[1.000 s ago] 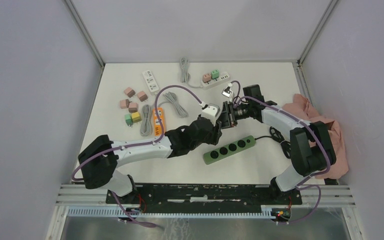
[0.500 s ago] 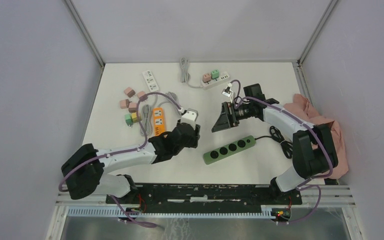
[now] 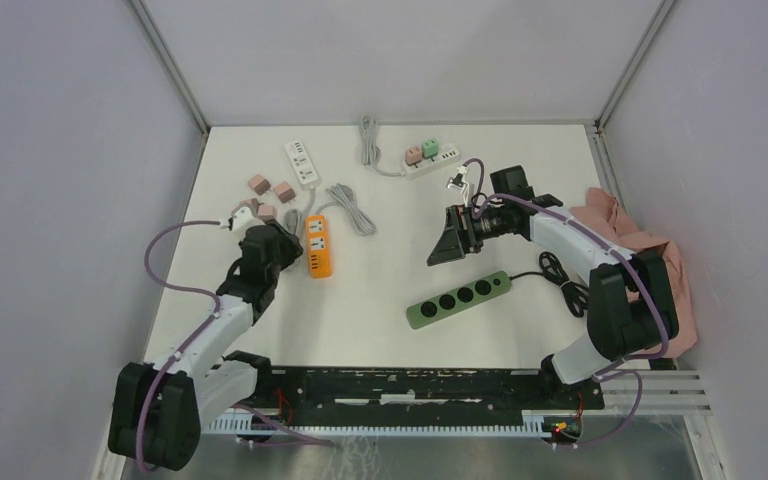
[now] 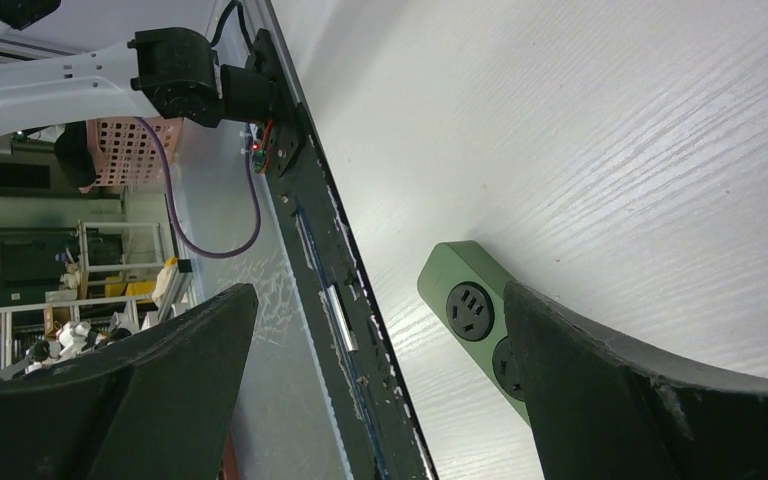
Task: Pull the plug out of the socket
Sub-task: Place the plug at the center of the board.
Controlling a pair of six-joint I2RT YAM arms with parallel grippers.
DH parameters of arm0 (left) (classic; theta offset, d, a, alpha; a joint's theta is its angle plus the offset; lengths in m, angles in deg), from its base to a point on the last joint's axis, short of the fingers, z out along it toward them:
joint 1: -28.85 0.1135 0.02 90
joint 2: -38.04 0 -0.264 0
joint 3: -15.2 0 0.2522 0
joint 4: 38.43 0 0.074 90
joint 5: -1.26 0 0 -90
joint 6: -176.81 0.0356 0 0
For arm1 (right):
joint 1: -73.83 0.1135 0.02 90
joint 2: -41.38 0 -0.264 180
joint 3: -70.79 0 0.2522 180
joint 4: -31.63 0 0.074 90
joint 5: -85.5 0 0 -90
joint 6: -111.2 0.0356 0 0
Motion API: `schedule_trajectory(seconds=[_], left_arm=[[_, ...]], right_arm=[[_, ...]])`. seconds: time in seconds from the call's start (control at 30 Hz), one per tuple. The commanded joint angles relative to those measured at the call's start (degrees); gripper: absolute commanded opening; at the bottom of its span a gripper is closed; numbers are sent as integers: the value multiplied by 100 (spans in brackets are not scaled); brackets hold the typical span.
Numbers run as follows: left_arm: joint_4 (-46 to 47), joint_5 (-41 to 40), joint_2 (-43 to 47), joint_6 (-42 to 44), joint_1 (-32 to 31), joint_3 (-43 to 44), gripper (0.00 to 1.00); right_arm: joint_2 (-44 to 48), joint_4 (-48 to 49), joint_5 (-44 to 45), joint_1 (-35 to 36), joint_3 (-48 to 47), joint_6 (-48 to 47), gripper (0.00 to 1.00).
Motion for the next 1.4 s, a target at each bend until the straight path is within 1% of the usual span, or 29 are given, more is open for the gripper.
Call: schedule_trajectory(seconds=[0.0, 0.1, 0.2, 0.3, 0.33, 0.4, 0.47, 0.5, 0.57, 0.67, 0.7, 0.73, 0.8, 0.9, 1.1, 1.2, 1.37], left_arm=[[349, 356, -231, -1075, 883, -72, 3], [101, 161, -497, -1506, 1234, 18, 5], [-277, -162, -742, -1878, 1375, 211, 5], [-543, -290, -1036, -2157, 1433, 351, 8], [-614, -296, -1139, -2218, 1438, 406, 9], [-781, -297, -1376, -2324, 1447, 507, 16], [-878, -284, -1591, -2383, 1461, 565, 18], [-882, -261, -1643, -2414, 1466, 561, 21], [-880, -230, -1667, -2461, 1474, 543, 38], [-1006, -312, -1598, -2548, 1473, 517, 75], [-1101, -364, -1562, -2602, 1473, 531, 83], [-1178, -393, -1522, -2638, 1473, 546, 88], [-1304, -384, -1471, -2652, 1465, 589, 95], [-1544, -318, -1455, -2706, 1473, 694, 100], [-2115, 97, -1340, -2682, 1474, 969, 99], [-2257, 381, -1097, -2534, 1473, 1033, 99], [-2315, 779, -471, -2389, 1473, 991, 99]], right_arm=[[137, 0, -31, -25, -241, -140, 99], [130, -14, -43, -25, -241, -144, 99], [111, -22, -48, -26, -245, -150, 99], [94, -49, -52, -32, -259, -164, 99], [94, -70, -55, -26, -270, -186, 99], [99, -111, -42, -34, -284, -224, 99], [121, -142, -31, -24, -283, -273, 99], [133, -157, -29, -25, -291, -288, 99], [136, -171, -17, -25, -283, -317, 99], [132, -198, -11, -26, -292, -343, 99], [132, -205, -17, -30, -293, -349, 99], [133, -218, -16, -26, -302, -360, 99], [131, -267, -14, -25, -318, -419, 99], [141, -540, -33, -30, -407, -709, 99], [364, -1414, 170, -34, -640, -1914, 99], [639, -1526, 386, -35, -599, -2427, 99], [1027, -1593, 421, -43, -442, -3409, 100]])
